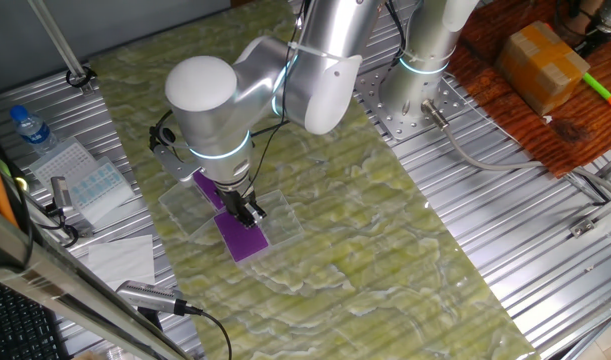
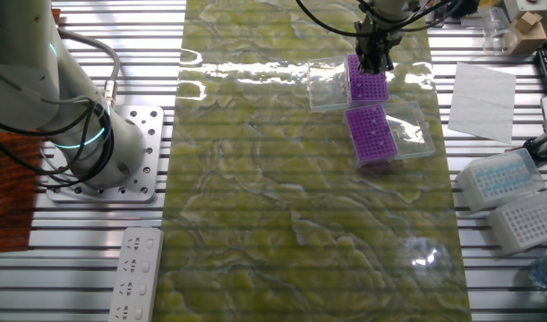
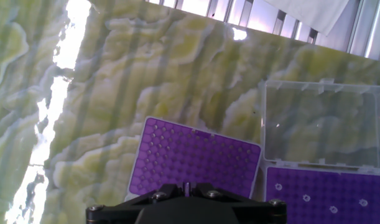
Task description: Transfer all small pipette tips from one holder to another
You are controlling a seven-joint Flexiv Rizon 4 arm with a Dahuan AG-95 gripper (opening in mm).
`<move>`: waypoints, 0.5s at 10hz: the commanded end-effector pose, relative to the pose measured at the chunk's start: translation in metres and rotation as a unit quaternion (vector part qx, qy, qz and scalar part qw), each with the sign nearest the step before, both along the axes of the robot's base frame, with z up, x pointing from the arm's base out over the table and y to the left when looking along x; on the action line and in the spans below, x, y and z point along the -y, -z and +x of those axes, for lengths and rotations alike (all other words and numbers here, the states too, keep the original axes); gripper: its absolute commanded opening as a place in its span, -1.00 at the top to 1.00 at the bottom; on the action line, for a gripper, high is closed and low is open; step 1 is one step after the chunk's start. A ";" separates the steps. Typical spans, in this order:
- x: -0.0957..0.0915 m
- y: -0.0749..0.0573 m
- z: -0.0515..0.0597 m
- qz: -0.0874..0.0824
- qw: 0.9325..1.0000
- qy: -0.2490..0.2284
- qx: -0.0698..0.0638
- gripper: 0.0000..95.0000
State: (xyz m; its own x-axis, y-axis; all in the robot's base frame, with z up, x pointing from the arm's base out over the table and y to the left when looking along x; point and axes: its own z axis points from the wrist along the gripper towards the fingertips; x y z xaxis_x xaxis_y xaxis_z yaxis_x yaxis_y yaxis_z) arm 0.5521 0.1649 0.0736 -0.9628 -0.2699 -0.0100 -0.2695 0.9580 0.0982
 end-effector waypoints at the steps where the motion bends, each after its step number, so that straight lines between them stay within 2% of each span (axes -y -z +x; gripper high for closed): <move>1: 0.000 0.001 0.000 -0.001 1.000 0.005 0.000 1.00; 5: -0.001 -0.003 0.001 0.000 1.000 0.011 -0.001 1.00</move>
